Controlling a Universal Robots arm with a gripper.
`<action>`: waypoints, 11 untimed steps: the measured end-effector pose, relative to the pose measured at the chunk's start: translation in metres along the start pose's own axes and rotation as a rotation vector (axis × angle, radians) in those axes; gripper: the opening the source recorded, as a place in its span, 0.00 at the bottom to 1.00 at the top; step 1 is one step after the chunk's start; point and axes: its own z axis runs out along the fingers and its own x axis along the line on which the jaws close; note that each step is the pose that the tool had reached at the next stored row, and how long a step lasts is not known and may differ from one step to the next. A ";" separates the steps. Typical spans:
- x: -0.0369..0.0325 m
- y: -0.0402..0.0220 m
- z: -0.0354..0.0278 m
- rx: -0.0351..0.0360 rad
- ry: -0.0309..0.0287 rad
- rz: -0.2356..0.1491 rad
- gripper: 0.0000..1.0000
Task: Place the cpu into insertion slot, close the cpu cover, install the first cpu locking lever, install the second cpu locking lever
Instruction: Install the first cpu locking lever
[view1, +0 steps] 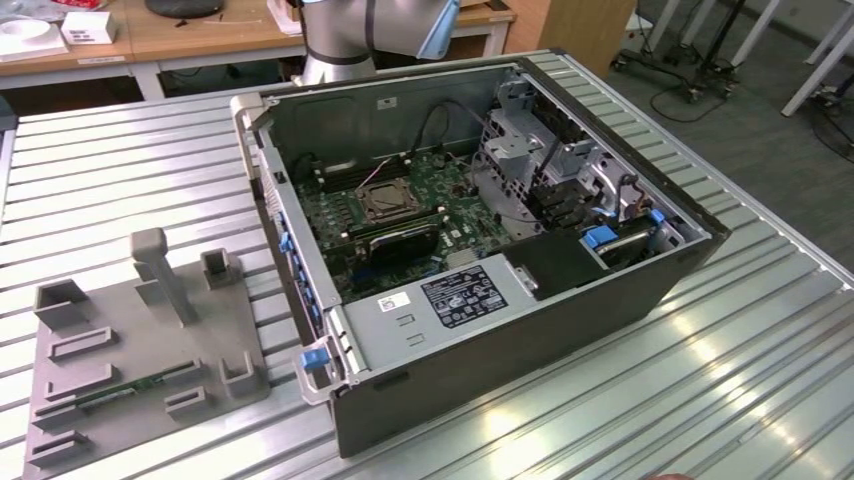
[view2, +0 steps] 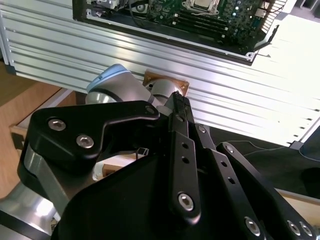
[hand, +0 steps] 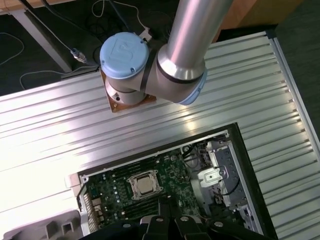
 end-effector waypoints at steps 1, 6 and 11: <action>0.0002 -0.0003 0.0019 0.0000 -0.0001 0.001 0.11; 0.0010 -0.0017 0.0108 0.0002 -0.0007 0.004 0.11; 0.0015 -0.0025 0.0152 0.0003 -0.0009 0.005 0.11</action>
